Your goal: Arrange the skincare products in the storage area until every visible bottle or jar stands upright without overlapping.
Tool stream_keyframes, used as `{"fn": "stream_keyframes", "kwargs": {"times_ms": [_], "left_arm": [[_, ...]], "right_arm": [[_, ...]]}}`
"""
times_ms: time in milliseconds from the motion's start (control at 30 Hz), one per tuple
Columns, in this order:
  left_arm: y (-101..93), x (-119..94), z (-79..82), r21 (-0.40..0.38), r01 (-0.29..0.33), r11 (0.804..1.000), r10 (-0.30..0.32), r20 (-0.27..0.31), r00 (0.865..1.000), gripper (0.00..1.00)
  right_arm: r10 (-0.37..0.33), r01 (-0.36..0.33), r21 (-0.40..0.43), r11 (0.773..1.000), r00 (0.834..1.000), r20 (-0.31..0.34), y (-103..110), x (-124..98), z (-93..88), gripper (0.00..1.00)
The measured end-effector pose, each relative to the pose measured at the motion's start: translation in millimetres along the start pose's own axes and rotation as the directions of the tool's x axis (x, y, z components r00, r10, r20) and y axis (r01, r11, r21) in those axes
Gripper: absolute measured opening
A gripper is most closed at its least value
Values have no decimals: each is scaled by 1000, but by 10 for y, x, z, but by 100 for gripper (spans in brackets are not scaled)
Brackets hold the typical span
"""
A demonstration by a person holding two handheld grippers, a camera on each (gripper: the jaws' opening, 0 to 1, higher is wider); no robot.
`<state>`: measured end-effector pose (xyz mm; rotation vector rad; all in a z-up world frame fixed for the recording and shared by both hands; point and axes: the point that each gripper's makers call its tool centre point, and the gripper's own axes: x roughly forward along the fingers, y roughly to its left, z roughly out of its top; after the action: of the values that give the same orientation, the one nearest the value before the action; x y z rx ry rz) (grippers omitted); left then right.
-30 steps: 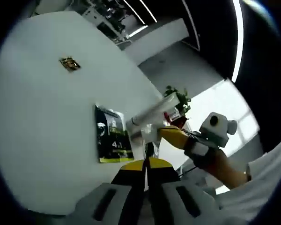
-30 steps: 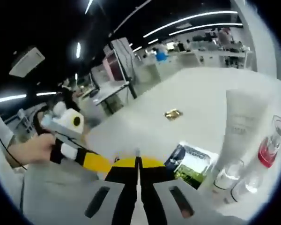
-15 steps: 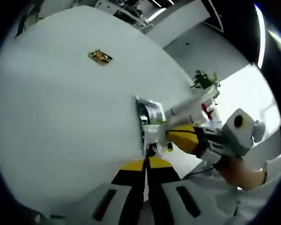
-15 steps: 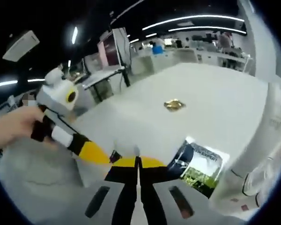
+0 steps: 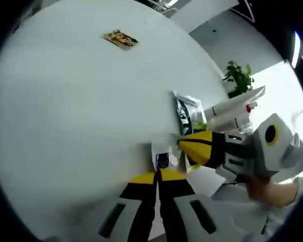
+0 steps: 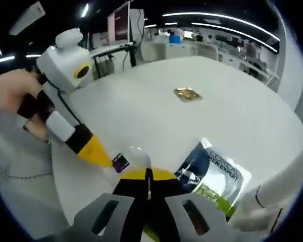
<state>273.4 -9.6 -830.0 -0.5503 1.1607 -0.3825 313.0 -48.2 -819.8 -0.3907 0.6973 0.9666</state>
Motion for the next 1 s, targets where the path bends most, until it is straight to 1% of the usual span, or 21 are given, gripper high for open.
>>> {"fn": "stream_keyframes", "kwargs": {"times_ms": [67,233,400,467,500,533,700,733,767,800,833,867,900,933,967,1000], "left_arm": [[35,15,2,5,-10,1000,10,3,1000,0],[38,22,26,-15,-6,1000,6,27,1000,0],[36,15,38,-6,-4,1000,4,34,999,0],[23,3,41,22,-8,1000,7,42,999,0],[30,7,53,50,-6,999,4,45,999,0],[33,7,62,100,-5,995,1,45,999,0],[25,-23,72,142,-16,990,9,52,999,2],[35,-48,76,160,-26,987,17,56,998,2],[57,-58,94,181,-33,983,22,62,998,1],[74,-75,119,222,-40,974,25,68,997,1],[72,-94,133,239,-48,970,30,78,996,1],[96,-123,151,264,-70,962,48,89,995,0],[127,-112,184,284,-79,956,53,99,994,0],[111,-116,220,295,-75,952,42,116,992,0],[24,-150,284,323,-57,945,6,156,988,0],[-19,-158,311,343,-51,938,-8,168,986,1]], "right_arm": [[-7,7,-17,1000,1000,-13,2,23,-14,1],[-32,30,-59,998,999,-32,-30,71,-71,1],[-41,38,-94,995,999,-32,-42,77,-48,1],[-43,40,-95,995,999,-32,-46,80,-48,1],[-44,41,-97,994,999,-31,-45,82,-50,1],[-46,43,-100,994,998,-30,-45,87,-50,1],[-50,48,-94,994,998,-25,-45,90,-51,1],[-50,47,-96,994,998,-25,-45,89,-52,1],[-50,47,-96,994,998,-26,-45,88,-53,1],[-49,47,-98,994,998,-26,-43,87,-58,1],[-50,47,-100,994,998,-25,-43,86,-59,1],[-50,47,-102,994,998,-24,-46,87,-58,1],[-50,47,-102,994,998,-23,-47,87,-58,1],[-49,46,-102,994,999,-22,-48,87,-59,1],[-48,45,-102,994,999,-21,-49,86,-60,1],[-46,44,-102,994,999,-20,-52,95,-56,1]]}}
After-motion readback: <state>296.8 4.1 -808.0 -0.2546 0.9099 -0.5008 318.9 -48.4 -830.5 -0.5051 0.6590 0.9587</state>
